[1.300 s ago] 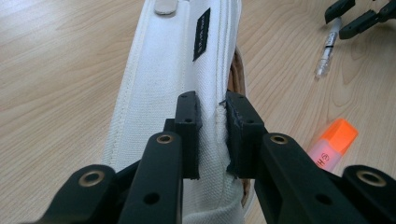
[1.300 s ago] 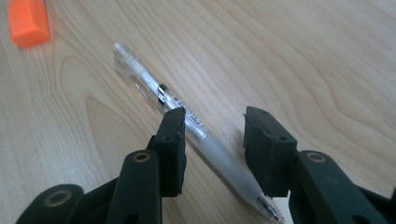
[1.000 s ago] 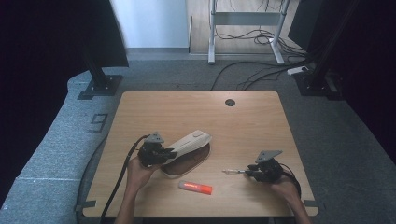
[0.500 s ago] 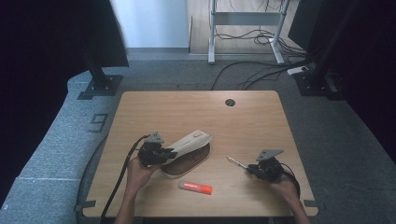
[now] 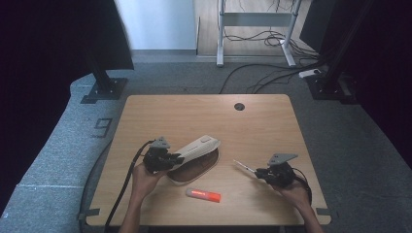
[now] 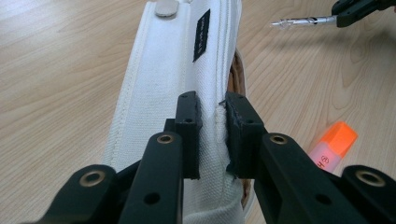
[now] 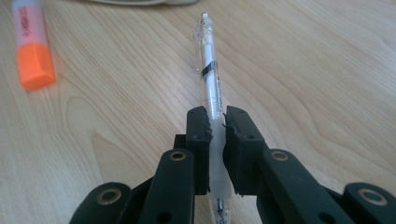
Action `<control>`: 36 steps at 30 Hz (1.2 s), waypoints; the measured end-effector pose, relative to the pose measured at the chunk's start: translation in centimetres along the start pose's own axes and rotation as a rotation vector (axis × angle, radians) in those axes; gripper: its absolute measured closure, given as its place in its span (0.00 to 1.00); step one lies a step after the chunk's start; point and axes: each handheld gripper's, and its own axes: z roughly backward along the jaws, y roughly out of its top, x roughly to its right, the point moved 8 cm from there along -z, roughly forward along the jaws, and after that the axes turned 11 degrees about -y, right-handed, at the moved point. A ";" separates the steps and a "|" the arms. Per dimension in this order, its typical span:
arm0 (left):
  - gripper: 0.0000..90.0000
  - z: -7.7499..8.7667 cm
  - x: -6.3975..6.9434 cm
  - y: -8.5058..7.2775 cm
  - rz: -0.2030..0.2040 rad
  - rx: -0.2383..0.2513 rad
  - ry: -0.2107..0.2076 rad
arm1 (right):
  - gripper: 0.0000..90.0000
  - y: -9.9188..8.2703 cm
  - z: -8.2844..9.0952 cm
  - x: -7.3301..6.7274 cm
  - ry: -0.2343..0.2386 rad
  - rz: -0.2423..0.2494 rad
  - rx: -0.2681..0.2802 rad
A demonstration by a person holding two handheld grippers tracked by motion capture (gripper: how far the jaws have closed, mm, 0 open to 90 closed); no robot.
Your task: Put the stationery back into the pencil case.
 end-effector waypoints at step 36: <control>0.85 0.4 0.1 0.2 0.000 0.020 0.002 | 0.87 6.1 -4.0 -4.4 0.115 0.083 0.034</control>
